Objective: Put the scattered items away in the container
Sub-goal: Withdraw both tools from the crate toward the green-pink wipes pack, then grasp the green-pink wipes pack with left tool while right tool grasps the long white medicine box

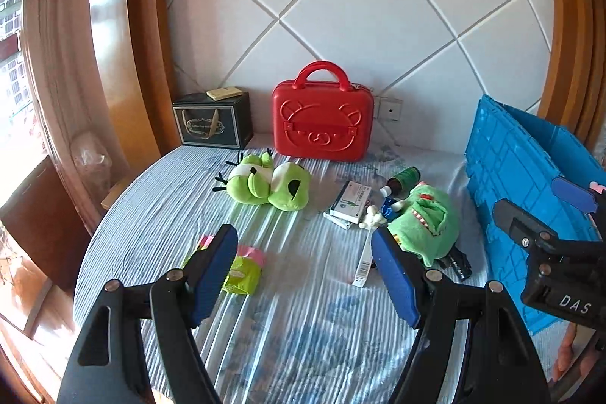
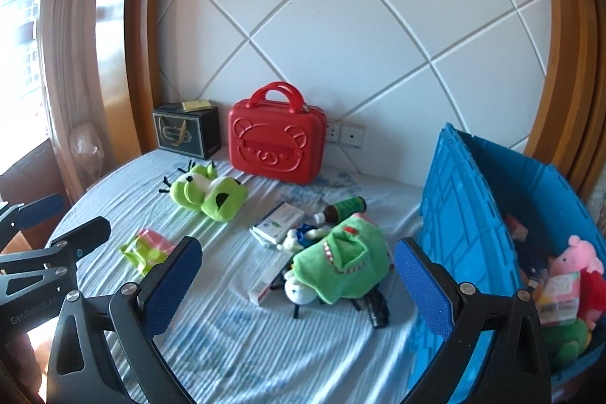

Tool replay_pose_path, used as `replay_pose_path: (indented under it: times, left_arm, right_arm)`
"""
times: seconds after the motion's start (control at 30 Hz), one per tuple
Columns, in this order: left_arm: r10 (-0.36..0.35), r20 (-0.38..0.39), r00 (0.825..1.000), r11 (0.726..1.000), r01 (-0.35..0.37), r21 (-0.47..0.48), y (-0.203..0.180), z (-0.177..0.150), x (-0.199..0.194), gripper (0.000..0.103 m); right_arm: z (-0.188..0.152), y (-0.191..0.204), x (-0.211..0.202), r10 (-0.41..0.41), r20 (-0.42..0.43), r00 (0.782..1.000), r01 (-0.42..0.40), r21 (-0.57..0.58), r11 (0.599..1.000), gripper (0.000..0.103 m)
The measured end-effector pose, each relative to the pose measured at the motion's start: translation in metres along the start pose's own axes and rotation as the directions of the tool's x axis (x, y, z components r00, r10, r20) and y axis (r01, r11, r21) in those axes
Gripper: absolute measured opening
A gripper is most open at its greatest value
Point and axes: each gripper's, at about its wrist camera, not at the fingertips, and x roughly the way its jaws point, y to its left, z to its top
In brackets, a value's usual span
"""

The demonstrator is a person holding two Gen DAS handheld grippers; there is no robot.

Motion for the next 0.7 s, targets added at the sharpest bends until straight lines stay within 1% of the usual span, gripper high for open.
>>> replay_pose_path:
  times: [0.07,0.13,0.23,0.37,0.47,0.6,0.7]
  left_arm:
    - [0.014,-0.035,0.999,1.0,-0.014,-0.018,0.011,-0.001,0.014,0.073]
    - [0.029,-0.053,0.998,0.999,-0.03,-0.03,0.023,-0.002,0.025,0.073]
    - [0.042,-0.08,0.996,0.998,-0.046,-0.05,0.046,-0.003,0.041,0.073]
    - [0.064,-0.128,0.99,0.996,-0.072,-0.057,0.087,-0.005,0.07,0.073]
    - [0.064,-0.172,0.983,0.996,-0.074,-0.05,0.124,-0.007,0.099,0.073]
    - [0.042,-0.241,0.97,0.999,-0.049,-0.022,0.168,-0.012,0.145,0.073]
    - [0.018,-0.317,0.948,1.0,-0.022,-0.008,0.193,-0.021,0.183,0.073]
  right_arm:
    - [0.002,0.004,0.019,0.023,-0.034,0.999,-0.023,-0.002,1.0,0.103]
    - [0.004,0.011,0.037,0.034,-0.065,0.997,-0.035,-0.014,0.999,0.103]
    - [0.006,0.025,0.058,0.051,-0.087,0.995,-0.053,-0.017,0.998,0.103]
    - [0.003,0.05,0.085,0.059,-0.127,0.99,-0.063,-0.024,0.998,0.103]
    - [-0.001,0.068,0.11,0.045,-0.167,0.985,-0.044,0.007,0.999,0.103]
    - [-0.007,0.1,0.15,0.037,-0.253,0.967,-0.023,0.057,0.998,0.103]
    - [-0.016,0.124,0.176,0.028,-0.311,0.95,-0.004,0.078,0.997,0.103]
